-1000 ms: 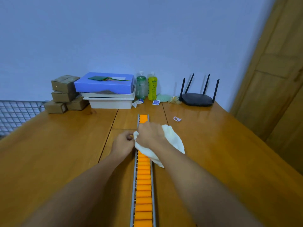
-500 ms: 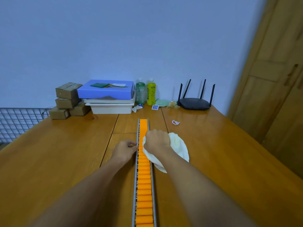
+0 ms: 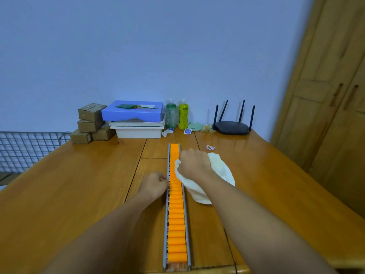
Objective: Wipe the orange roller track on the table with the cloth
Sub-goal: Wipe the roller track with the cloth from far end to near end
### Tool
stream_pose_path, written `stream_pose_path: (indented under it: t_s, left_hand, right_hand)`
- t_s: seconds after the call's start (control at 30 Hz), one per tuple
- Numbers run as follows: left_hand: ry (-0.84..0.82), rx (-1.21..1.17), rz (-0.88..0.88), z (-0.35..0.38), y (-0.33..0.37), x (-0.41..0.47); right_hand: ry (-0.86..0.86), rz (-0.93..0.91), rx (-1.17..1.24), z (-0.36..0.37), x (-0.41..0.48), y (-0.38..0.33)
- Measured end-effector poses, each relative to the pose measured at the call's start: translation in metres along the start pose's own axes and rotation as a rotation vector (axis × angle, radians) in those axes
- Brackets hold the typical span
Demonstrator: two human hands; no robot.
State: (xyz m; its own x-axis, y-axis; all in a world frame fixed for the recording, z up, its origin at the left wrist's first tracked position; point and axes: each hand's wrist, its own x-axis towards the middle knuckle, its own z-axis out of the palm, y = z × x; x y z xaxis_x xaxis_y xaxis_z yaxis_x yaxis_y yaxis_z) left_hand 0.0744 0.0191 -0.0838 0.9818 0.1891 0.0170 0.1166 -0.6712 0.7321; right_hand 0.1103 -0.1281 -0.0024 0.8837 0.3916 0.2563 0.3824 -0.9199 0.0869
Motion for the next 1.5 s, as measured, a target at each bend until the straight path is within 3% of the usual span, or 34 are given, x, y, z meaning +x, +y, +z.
stream_pose_path:
  t_s: [0.27, 0.97, 1.2, 1.5]
  left_hand:
    - [-0.080, 0.048, 0.006, 0.000, -0.001, -0.030]
    - [-0.022, -0.033, -0.057, 0.002, 0.004, -0.066]
    - [-0.030, -0.024, -0.030, -0.002, 0.006, -0.095]
    - [-0.086, -0.022, 0.004, -0.009, -0.002, -0.131]
  right_hand:
    - [-0.053, -0.062, 0.021, 0.021, -0.020, -0.040]
    - [-0.039, -0.001, -0.038, 0.009, -0.082, 0.010]
    - [0.073, -0.060, -0.009, -0.013, -0.090, -0.023]
    - [-0.030, -0.067, -0.003, 0.002, -0.113, -0.051]
